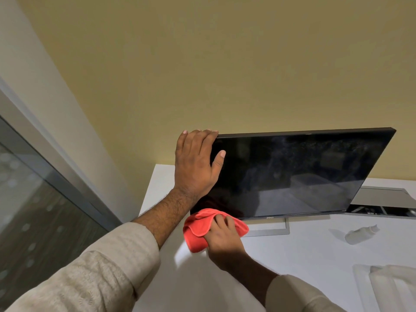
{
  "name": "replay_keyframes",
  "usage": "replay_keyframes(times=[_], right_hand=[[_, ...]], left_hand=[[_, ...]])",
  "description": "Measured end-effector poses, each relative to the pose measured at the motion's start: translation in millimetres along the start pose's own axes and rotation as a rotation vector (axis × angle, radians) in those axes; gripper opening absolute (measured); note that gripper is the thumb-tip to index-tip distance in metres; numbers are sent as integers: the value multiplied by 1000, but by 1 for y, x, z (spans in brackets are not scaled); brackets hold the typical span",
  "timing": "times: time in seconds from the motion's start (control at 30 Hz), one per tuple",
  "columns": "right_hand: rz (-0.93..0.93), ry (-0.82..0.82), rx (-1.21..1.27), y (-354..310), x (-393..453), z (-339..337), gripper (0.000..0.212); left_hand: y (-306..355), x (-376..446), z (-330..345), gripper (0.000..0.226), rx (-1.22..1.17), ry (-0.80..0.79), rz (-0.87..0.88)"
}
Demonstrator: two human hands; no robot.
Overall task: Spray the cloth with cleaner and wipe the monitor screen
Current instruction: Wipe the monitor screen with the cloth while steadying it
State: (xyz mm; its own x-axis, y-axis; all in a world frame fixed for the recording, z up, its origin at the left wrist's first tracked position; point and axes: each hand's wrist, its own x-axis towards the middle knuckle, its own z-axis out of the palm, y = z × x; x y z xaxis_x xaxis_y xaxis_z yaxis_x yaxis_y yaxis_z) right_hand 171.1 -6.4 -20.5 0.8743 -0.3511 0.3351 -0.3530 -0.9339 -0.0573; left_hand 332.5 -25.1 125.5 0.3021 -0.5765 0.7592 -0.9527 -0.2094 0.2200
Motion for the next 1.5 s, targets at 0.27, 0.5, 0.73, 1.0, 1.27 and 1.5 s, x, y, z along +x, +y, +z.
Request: replay_keyframes(times=[0.27, 0.5, 0.73, 1.0, 1.27, 1.5], right_hand=[[-28, -2, -36, 9, -10, 3, 30], [120, -251, -31, 42, -29, -8, 60], [240, -383, 35, 45, -23, -13, 64], [318, -301, 29, 54, -36, -24, 59], [342, -424, 18, 17, -1, -18, 53], [334, -478, 76, 16, 10, -18, 55]], left_hand=[[0, 0, -1, 41, -19, -6, 3], [-1, -1, -1, 39, -32, -3, 1], [-1, -2, -5, 38, -57, -10, -1], [5, -1, -8, 39, -74, -5, -14], [10, 0, -11, 44, -76, -17, -33], [7, -1, -13, 46, -74, -36, -29]])
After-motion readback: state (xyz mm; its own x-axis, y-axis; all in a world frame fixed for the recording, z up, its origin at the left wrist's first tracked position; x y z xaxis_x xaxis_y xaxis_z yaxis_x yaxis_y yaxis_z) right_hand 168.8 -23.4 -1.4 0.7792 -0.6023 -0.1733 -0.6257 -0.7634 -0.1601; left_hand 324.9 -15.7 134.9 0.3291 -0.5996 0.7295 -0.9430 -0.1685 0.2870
